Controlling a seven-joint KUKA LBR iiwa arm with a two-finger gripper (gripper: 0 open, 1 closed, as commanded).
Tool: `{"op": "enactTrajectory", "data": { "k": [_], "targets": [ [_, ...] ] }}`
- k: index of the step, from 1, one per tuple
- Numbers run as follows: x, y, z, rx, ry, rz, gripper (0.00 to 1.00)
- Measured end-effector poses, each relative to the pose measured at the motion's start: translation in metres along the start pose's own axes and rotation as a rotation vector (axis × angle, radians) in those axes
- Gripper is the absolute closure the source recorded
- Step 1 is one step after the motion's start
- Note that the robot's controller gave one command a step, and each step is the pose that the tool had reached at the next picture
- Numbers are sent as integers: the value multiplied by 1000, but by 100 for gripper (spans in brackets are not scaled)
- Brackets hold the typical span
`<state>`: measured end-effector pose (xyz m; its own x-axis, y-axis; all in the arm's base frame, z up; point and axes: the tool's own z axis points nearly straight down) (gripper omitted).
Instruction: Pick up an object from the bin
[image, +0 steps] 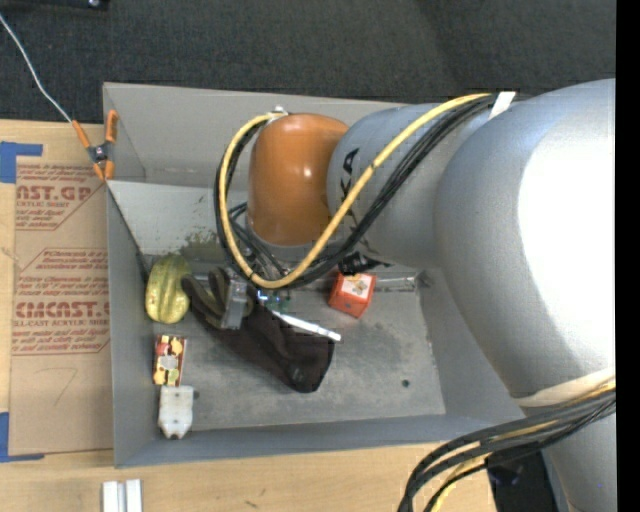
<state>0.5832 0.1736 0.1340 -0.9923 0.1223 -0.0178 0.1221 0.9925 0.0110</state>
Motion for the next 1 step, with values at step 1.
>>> {"op": "enactTrajectory", "data": {
  "k": [1],
  "targets": [
    [9, -15, 52, -5, -6, 268, 100]
  ]
}}
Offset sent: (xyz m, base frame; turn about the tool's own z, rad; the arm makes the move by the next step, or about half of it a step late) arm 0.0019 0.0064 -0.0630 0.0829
